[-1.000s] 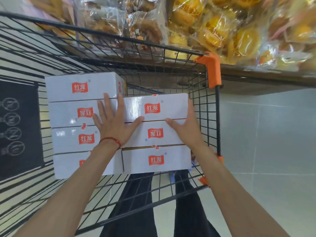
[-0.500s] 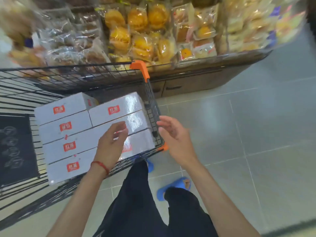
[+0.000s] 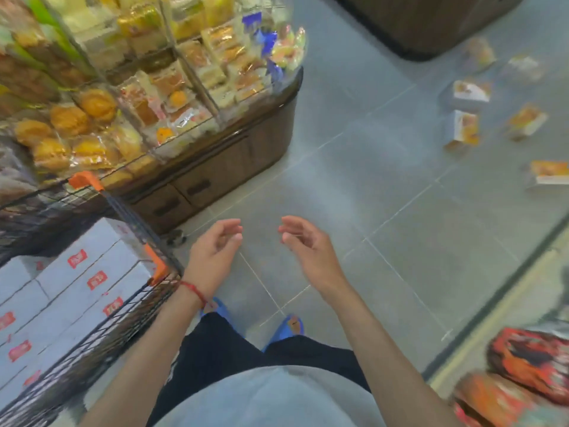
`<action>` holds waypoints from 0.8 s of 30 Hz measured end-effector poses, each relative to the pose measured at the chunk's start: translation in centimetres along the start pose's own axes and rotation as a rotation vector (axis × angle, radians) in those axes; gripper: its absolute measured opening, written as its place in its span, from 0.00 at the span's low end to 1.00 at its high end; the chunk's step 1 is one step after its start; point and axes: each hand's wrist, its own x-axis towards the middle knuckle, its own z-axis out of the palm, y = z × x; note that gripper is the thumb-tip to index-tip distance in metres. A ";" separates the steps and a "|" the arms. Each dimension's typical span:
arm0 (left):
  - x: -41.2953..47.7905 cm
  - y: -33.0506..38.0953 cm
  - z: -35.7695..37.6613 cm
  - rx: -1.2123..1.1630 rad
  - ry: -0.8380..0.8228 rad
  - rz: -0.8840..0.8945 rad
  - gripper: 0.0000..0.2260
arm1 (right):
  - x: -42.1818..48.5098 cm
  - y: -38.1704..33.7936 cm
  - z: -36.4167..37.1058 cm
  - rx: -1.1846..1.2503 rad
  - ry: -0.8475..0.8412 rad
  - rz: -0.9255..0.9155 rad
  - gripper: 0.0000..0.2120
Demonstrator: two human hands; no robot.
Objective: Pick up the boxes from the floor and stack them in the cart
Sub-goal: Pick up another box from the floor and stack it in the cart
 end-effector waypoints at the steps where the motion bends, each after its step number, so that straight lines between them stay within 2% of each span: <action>1: 0.6 1.2 1.6 0.017 -0.042 0.022 0.11 | -0.2 0.2 -2.0 0.022 0.049 0.010 0.14; 9: 7.0 10.7 13.8 0.060 -0.304 0.126 0.11 | -0.2 -0.1 -15.9 0.326 0.426 0.143 0.12; 18: 19.9 20.5 28.6 0.121 -0.548 0.173 0.12 | 6.7 -2.9 -30.4 0.410 0.670 0.168 0.10; 24: 27.9 28.9 37.2 0.167 -0.680 0.212 0.11 | 11.7 -5.5 -40.1 0.667 0.804 0.229 0.11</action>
